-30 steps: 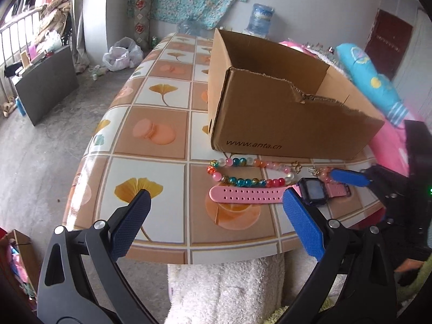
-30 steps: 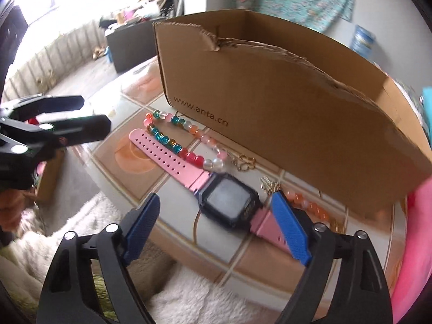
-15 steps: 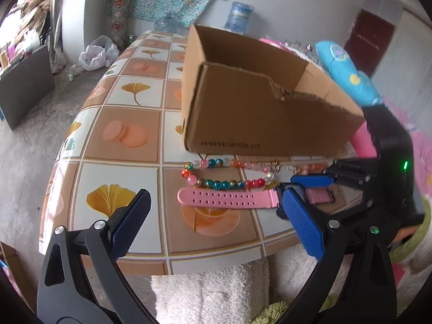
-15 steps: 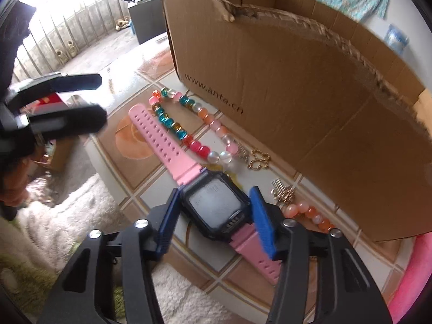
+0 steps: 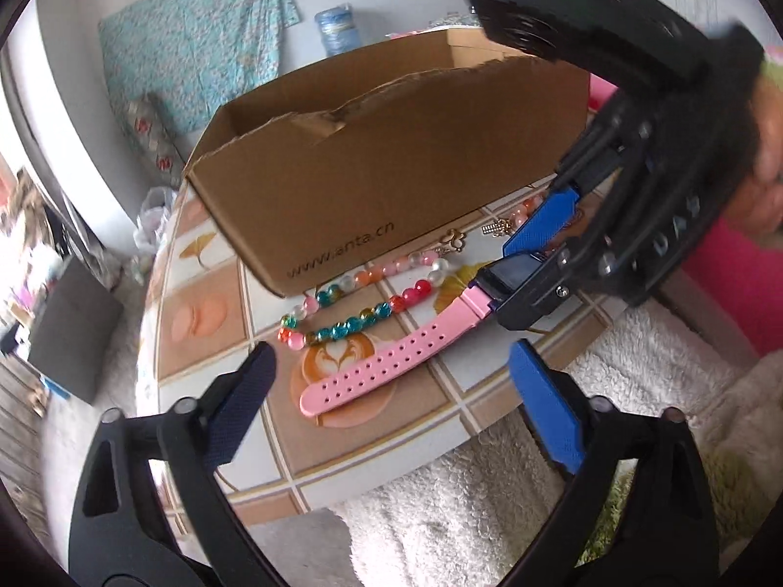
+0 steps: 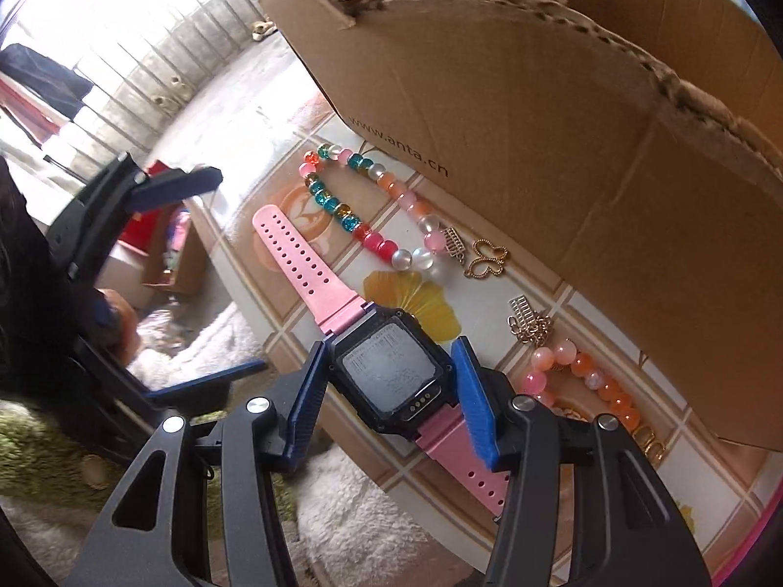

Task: Organize jewelry
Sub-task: 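Close the right gripper on the black watch face of the pink-strapped watch, then lift the watch with the right gripper while the left gripper grasps its pink strap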

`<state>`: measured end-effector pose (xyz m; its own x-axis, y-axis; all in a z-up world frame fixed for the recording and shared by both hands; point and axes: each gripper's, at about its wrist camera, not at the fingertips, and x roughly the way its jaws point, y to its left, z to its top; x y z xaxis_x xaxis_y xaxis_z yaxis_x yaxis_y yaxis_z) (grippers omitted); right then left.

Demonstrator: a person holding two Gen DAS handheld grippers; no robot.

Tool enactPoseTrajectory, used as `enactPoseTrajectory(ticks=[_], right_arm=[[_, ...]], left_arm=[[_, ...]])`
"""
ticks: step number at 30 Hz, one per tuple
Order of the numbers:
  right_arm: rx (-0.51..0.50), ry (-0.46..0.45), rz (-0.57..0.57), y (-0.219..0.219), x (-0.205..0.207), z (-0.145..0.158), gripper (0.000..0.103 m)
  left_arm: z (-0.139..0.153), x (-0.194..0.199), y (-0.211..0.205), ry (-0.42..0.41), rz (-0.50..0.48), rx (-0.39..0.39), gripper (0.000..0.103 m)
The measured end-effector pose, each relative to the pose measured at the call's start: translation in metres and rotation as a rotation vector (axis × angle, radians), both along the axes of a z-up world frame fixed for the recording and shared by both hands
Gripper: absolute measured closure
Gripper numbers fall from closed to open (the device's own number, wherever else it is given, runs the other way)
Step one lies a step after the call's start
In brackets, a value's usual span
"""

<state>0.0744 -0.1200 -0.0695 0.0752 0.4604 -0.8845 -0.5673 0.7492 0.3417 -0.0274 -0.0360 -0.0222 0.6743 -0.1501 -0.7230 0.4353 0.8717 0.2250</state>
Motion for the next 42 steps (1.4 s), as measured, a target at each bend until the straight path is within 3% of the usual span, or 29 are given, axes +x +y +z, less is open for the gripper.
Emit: enactPoseTrajectory(ticks=[2,6,8,11,19,25,28,33,37,42], right_arm=[[0.015,0.019,0.009,-0.004,0.009,0.0,0.053],[0.055,0.053,0.023,-0.011,0.032,-0.003,0.053],[0.085,0.068,0.02,-0.018,0.039,-0.005,0.053],[0.108,0.066,0.015,-0.033,0.045,-0.004,0.053],[0.085,-0.033,-0.043,-0.064,0.026,0.001,0.049],[-0.089,-0.257,-0.109,-0.065,-0.007,0.005,0.05],[-0.212,-0.387,-0.135,-0.056,-0.021,0.002,0.06],[-0.268,-0.464,-0.258,-0.063,-0.022,0.003,0.089],[-0.244,-0.51,-0.335,-0.075,-0.031,0.016,0.097],[-0.253,-0.59,-0.344,-0.074,-0.058,0.047,0.098]], left_arm=[[-0.003,0.003,-0.003,0.013,-0.006,0.017,0.032],[-0.01,0.009,-0.014,0.051,-0.007,0.054,0.049],[-0.015,0.013,-0.018,0.075,0.0,0.07,0.067],[-0.014,0.018,-0.019,0.103,0.018,0.047,0.082],[-0.009,0.036,-0.004,0.247,0.057,-0.089,0.086],[-0.006,0.056,0.013,0.301,0.061,-0.133,0.086],[-0.006,0.065,0.026,0.315,0.062,-0.149,0.086],[-0.003,0.058,0.025,0.299,0.064,-0.142,0.087],[-0.002,0.052,0.011,0.238,0.073,-0.094,0.095],[0.025,0.036,0.012,0.157,0.062,-0.131,0.1]])
